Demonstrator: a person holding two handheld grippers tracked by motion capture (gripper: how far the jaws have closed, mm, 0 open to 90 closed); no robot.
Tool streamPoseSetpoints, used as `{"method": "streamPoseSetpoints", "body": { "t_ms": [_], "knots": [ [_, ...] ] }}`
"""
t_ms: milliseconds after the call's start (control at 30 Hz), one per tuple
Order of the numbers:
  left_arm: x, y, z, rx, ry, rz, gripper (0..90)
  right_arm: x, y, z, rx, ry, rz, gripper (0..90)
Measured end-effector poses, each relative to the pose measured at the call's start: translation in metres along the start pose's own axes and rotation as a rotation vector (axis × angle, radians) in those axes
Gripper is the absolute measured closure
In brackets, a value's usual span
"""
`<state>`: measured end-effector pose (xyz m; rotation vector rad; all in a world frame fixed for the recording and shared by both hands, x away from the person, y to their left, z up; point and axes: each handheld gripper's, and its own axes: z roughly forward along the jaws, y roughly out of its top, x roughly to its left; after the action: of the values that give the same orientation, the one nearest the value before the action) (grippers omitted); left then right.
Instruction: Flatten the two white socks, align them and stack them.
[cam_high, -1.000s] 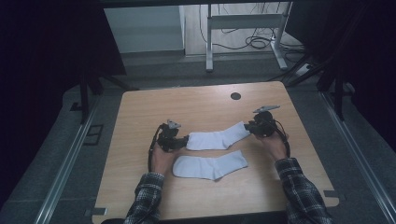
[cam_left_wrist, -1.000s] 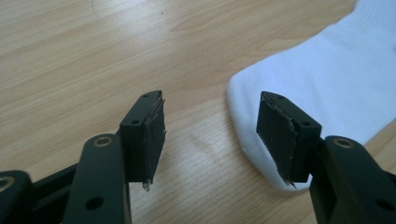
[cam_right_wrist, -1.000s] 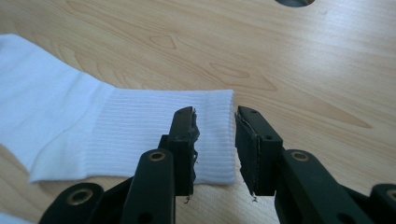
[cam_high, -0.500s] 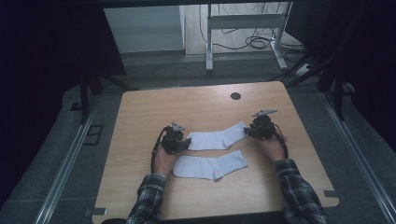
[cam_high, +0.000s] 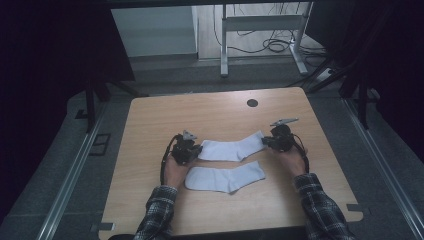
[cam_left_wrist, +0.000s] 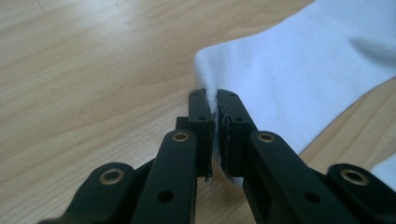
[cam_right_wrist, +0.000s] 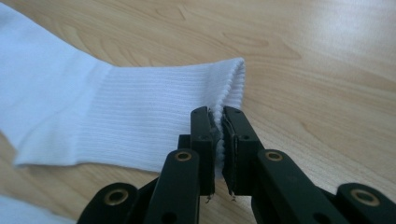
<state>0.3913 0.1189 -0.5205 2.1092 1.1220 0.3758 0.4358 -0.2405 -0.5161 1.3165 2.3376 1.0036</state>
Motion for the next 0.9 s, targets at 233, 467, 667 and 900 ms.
{"method": "streamPoseSetpoints", "body": {
  "t_ms": [233,467,667,900],
  "knots": [
    [-0.003,0.006,-0.028,-0.038,-0.003,0.024,84.1,0.013,0.008,-0.023,-0.038,0.018,-0.048,83.1],
    [-0.007,0.001,-0.050,-0.052,-0.010,0.041,83.6,0.027,0.011,-0.045,-0.060,0.050,-0.075,83.1],
    [-0.012,-0.010,-0.067,-0.062,-0.022,0.051,83.6,0.037,0.005,-0.059,-0.062,0.076,-0.095,83.1],
    [-0.018,-0.025,-0.084,-0.058,-0.041,0.059,83.5,0.050,-0.007,-0.070,-0.051,0.121,-0.111,83.0]
  ]
}}
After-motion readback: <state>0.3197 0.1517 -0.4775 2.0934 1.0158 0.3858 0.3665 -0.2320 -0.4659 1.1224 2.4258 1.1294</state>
